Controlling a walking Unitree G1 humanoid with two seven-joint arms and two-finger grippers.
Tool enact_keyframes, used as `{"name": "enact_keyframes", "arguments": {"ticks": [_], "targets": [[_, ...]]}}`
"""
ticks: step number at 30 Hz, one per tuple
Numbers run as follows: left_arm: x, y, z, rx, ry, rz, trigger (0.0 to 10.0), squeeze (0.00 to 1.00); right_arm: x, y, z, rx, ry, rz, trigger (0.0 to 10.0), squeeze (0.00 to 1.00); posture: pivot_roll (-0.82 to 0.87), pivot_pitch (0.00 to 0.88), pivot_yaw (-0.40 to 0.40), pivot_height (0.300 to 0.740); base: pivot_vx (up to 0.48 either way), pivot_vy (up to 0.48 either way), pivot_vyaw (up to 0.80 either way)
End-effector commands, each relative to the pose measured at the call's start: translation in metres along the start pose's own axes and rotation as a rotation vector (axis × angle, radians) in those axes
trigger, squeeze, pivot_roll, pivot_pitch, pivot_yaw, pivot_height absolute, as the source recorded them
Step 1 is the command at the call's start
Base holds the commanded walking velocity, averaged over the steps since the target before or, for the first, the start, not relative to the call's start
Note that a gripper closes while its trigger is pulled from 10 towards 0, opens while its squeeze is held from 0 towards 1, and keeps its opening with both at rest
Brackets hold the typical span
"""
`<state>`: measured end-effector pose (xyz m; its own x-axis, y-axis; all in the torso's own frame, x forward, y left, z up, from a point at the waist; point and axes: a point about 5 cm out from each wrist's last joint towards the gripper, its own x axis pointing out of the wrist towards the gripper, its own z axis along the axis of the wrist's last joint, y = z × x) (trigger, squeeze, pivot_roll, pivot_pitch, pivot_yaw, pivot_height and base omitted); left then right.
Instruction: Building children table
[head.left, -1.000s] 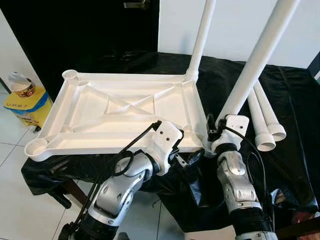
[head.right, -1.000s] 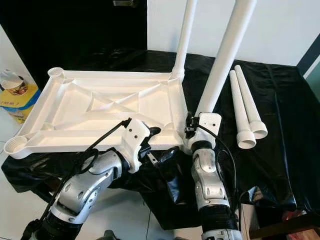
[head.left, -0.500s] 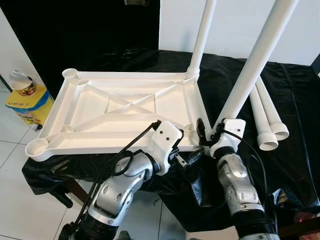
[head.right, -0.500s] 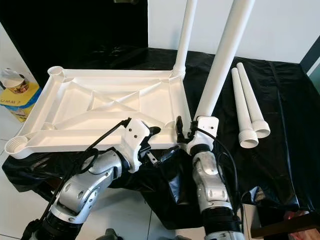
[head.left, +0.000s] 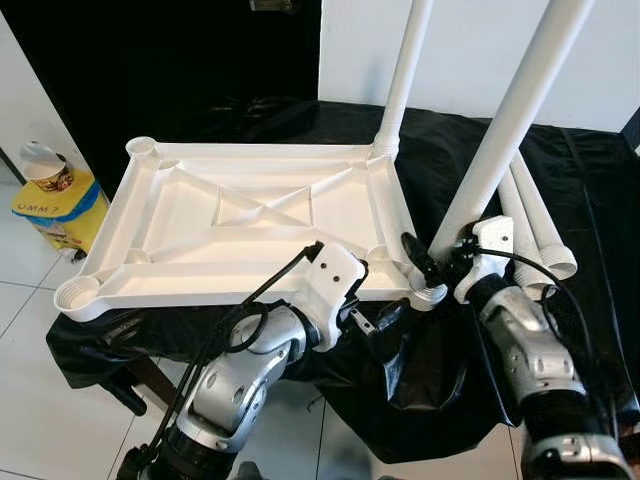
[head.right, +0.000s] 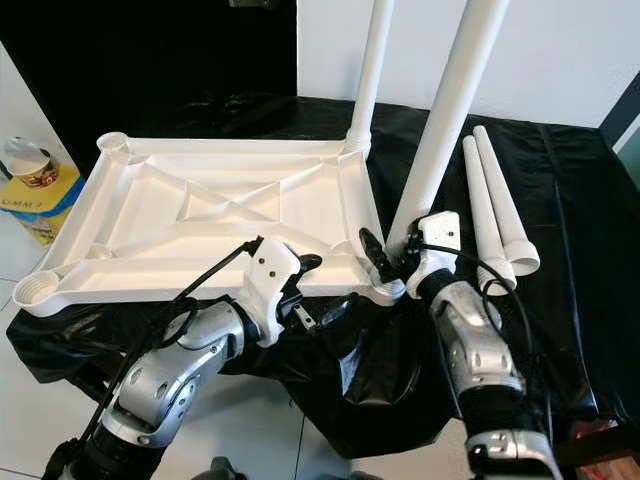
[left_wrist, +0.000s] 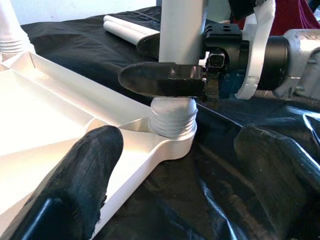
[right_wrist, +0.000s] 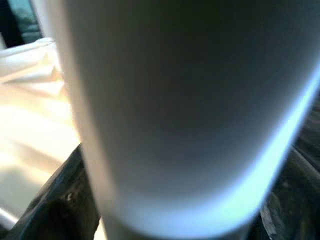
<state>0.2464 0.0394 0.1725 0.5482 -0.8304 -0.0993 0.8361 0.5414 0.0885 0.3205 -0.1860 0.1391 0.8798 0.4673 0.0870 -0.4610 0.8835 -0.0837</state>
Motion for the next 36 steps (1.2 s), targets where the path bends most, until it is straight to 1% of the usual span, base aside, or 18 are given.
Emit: {"name": "enact_keyframes", "arguments": {"ticks": [1,5,6,8,9,12,13,14,17,18,19,20,26,28,29,33,35,36], "targets": [[0.002,-0.003,0.0,0.008,-0.003,-0.013,10.0,0.0,0.001,-0.002,-0.004,-0.018,0.031,0.042,10.0,0.0,0.1,0.04,-0.06,0.74,0.0,0.0,0.0],[0.001,-0.003,0.0,0.01,-0.002,-0.016,10.0,0.0,0.001,-0.005,-0.006,-0.016,0.053,0.074,10.0,0.0,0.1,0.038,-0.059,0.74,0.0,0.0,0.0],[0.001,-0.003,0.0,0.011,-0.002,-0.016,10.0,0.0,0.001,-0.006,-0.007,-0.015,0.059,0.079,4.6,0.0,0.11,0.036,-0.058,0.74,0.0,0.0,0.0],[0.001,-0.003,0.0,0.012,-0.001,-0.016,10.0,0.0,0.0,-0.008,-0.007,-0.014,0.062,0.087,4.6,0.0,0.11,0.036,-0.058,0.74,0.0,0.0,0.0],[0.001,-0.003,0.0,0.012,-0.001,-0.017,10.0,0.0,0.0,-0.009,-0.008,-0.019,0.068,0.098,3.2,0.0,0.11,0.034,-0.056,0.74,0.0,0.0,0.0],[0.001,-0.003,0.0,0.012,0.0,-0.017,10.0,0.0,0.0,-0.009,-0.009,-0.023,0.071,0.106,3.2,0.0,0.11,0.033,-0.055,0.74,0.0,0.0,0.0],[0.001,-0.003,0.0,0.013,0.0,-0.018,10.0,0.0,0.0,-0.01,-0.009,-0.02,0.07,0.11,0.7,0.0,0.11,0.031,-0.054,0.74,0.0,0.0,0.0],[0.001,-0.003,0.0,0.016,0.0,-0.019,10.0,0.0,0.0,-0.011,-0.011,-0.016,0.072,0.099,0.0,0.0,0.11,0.029,-0.055,0.74,0.0,0.0,0.0],[0.001,-0.003,0.001,0.018,0.001,-0.02,10.0,0.0,-0.001,-0.013,-0.013,-0.006,0.077,0.092,0.0,0.0,0.11,0.027,-0.056,0.74,0.0,0.0,0.0],[0.001,-0.003,0.001,0.019,0.0,-0.02,10.0,0.0,-0.001,-0.014,-0.016,0.004,0.085,0.08,6.9,0.0,0.11,0.026,-0.058,0.74,0.0,0.0,0.0],[0.001,-0.003,0.001,0.019,0.0,-0.02,10.0,0.0,-0.001,-0.014,-0.016,0.004,0.085,0.08,6.9,0.0,0.11,0.026,-0.058,0.74,0.0,0.0,0.0],[0.001,-0.003,0.001,0.018,0.0,-0.021,10.0,0.0,-0.002,-0.014,-0.018,0.011,0.093,0.071,10.0,0.0,0.11,0.026,-0.059,0.74,0.0,0.0,0.0],[0.002,-0.006,0.0,0.01,-0.002,-0.022,10.0,0.0,-0.007,-0.012,-0.026,0.024,0.119,-0.001,10.0,0.0,0.11,0.029,-0.064,0.74,0.0,0.0,0.0],[0.002,-0.006,0.0,0.01,-0.002,-0.022,10.0,0.0,-0.007,-0.012,-0.026,0.024,0.119,-0.001,10.0,0.0,0.11,0.029,-0.064,0.74,0.0,0.0,0.0],[0.002,-0.007,0.0,0.009,-0.002,-0.023,10.0,0.0,-0.008,-0.01,-0.03,0.019,0.135,-0.081,10.0,0.0,0.11,0.033,-0.067,0.74,0.0,0.0,0.0],[0.002,-0.007,-0.001,0.007,-0.001,-0.023,10.0,0.0,-0.008,-0.007,-0.031,0.034,0.135,-0.148,10.0,0.0,0.1,0.033,-0.07,0.74,0.0,0.0,0.0],[0.002,-0.008,-0.002,0.004,0.0,-0.022,10.0,0.0,-0.01,0.004,-0.034,0.046,0.127,-0.207,10.0,0.0,0.1,0.041,-0.075,0.74,0.0,0.0,0.0],[0.002,-0.008,-0.002,0.004,0.0,-0.022,10.0,0.0,-0.01,0.004,-0.034,0.046,0.127,-0.207,10.0,0.0,0.1,0.041,-0.075,0.74,0.0,0.0,0.0]]}}
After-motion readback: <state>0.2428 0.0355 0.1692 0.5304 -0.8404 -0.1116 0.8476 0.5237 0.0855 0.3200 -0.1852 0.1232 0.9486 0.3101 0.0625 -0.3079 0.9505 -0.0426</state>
